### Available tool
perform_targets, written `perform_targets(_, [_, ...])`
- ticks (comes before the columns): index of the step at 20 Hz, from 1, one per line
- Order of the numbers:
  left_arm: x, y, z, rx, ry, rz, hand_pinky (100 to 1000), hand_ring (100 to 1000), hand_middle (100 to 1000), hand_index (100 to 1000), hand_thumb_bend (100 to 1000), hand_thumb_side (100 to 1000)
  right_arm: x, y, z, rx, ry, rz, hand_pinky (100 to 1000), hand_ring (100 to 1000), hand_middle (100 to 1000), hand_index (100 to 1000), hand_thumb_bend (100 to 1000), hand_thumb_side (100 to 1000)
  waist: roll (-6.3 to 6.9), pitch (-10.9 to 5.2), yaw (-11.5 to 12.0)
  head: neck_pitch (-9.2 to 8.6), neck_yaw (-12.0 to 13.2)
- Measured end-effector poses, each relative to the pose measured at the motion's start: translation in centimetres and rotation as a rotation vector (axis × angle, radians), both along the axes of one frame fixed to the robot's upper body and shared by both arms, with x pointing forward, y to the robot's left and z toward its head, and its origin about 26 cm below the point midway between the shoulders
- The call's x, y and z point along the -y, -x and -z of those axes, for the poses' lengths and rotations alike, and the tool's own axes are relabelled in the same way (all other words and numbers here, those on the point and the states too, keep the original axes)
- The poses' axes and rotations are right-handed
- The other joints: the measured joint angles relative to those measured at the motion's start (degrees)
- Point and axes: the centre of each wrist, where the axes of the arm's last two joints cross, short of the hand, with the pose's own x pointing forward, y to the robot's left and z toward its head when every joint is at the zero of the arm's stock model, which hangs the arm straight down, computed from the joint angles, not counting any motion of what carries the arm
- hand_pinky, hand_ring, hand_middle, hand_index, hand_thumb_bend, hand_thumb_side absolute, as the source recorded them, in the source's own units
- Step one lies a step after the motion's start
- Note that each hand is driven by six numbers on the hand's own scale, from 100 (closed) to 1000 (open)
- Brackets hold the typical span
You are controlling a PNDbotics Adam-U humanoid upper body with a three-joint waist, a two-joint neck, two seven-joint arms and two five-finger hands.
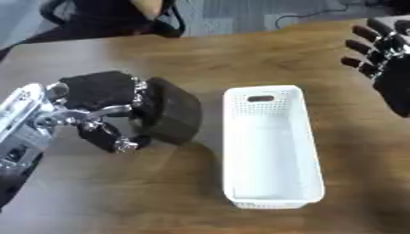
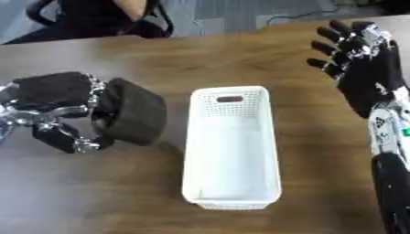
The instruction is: Pick up objects on the table and place them in the box.
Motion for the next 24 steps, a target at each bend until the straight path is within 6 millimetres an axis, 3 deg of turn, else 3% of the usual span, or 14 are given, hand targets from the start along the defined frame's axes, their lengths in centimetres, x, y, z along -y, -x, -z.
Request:
perform_targets(14, [1.1, 0.3, -2.3, 0.014, -0.012, 0.040, 100, 100, 258, 384, 100, 100, 0.0, 0.0, 0.2, -0.008, 0.002, 0.000, 822, 932, 947, 1000, 100, 1000, 0.42, -0.28, -0.4, -0.02, 0.0])
perform_targets(24, [7.1, -0.9, -4.1, 0.056, -0.029, 0.191, 100, 100, 258, 385, 100, 100, -0.5, -0.1, 0.2, -0.011, 0.017, -0.020, 823, 933, 948, 1000, 100, 1000, 1.11, -0.29, -2.7, -0.54, 1.3])
